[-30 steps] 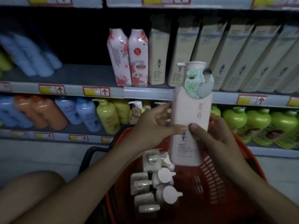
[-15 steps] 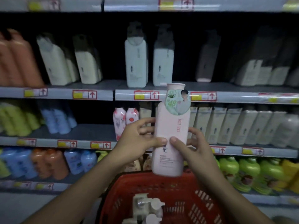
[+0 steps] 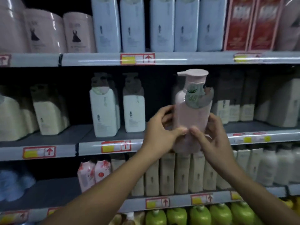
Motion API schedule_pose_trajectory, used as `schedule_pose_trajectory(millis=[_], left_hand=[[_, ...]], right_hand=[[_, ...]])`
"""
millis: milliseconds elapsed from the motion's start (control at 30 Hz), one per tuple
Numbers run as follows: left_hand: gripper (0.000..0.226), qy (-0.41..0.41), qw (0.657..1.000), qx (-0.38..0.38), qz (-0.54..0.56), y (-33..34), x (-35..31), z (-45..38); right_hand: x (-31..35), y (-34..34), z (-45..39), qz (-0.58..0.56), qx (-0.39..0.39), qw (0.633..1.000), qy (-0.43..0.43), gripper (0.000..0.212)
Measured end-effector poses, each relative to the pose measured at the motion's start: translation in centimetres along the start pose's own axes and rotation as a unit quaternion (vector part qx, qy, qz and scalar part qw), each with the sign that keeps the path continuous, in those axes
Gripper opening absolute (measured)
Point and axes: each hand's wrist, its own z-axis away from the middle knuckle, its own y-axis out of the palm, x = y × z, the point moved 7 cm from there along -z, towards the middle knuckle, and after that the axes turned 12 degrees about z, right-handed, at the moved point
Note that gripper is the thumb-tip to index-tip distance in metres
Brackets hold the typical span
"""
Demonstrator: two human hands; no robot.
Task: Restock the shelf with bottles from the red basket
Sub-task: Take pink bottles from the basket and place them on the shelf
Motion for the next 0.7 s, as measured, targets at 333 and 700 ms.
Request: schedule_pose_trajectory(millis=[333,700], left_hand=[[0.076,-0.006,0.998,-0.046,-0.032,3.5,5.2,-11.8],[0.067,-0.027,0.992,-0.057,-0.106,4.7,8.8,-14.4]], right_hand=[[-7.5,-0.2,-13.0,0.08,0.066,0.994,-0.024,0.061],[-11.8,1.4,-14.9,0.065,0.062,0.995,0.044,0.037]])
